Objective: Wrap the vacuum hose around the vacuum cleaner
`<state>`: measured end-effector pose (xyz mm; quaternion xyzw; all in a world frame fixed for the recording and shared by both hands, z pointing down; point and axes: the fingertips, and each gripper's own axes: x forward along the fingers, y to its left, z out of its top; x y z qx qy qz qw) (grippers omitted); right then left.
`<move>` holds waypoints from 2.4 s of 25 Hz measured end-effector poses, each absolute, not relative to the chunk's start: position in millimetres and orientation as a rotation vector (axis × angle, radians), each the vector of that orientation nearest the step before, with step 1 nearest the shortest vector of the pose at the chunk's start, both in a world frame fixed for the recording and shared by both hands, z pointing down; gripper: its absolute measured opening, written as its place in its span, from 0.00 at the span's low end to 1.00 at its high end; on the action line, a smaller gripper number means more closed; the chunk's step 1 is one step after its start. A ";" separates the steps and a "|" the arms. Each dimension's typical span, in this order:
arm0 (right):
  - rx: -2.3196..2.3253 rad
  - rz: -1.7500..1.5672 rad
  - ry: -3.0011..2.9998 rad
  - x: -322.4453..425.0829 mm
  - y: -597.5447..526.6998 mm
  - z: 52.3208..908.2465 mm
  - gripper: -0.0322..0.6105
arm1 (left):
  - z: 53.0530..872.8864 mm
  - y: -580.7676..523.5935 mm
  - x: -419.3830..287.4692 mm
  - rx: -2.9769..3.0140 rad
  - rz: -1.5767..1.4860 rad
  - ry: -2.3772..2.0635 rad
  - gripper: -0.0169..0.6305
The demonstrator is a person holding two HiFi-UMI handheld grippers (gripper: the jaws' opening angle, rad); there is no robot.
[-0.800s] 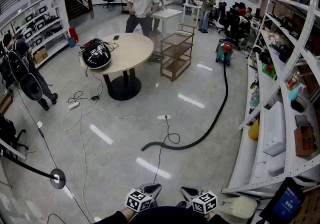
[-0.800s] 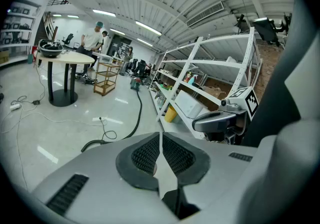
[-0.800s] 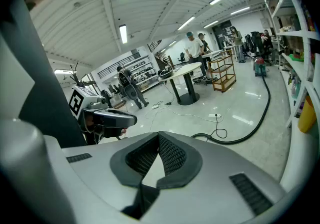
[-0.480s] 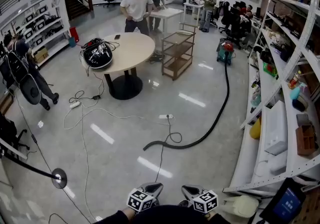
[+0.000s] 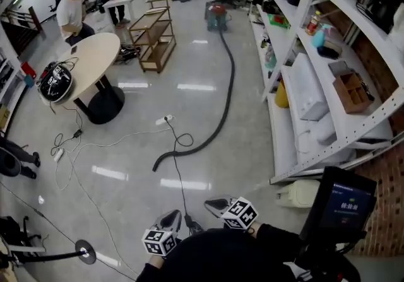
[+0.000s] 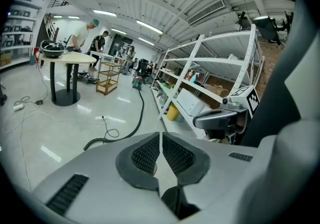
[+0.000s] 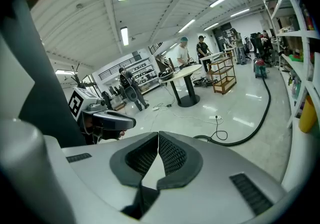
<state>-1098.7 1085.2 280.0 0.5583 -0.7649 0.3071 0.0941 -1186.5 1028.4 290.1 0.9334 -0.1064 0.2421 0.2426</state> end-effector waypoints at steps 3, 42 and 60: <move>1.695 0.918 -2.260 -1073.8 1100.6 280.1 0.07 | 292.2 1041.9 -1168.5 2.557 0.700 -0.283 0.08; 1.418 0.848 -2.279 -963.6 852.6 312.0 0.09 | 336.5 796.5 -1103.6 2.557 0.642 -0.592 0.08; 0.879 0.902 -2.409 -942.6 590.2 427.3 0.23 | 367.3 575.4 -1052.3 2.327 0.712 -0.993 0.08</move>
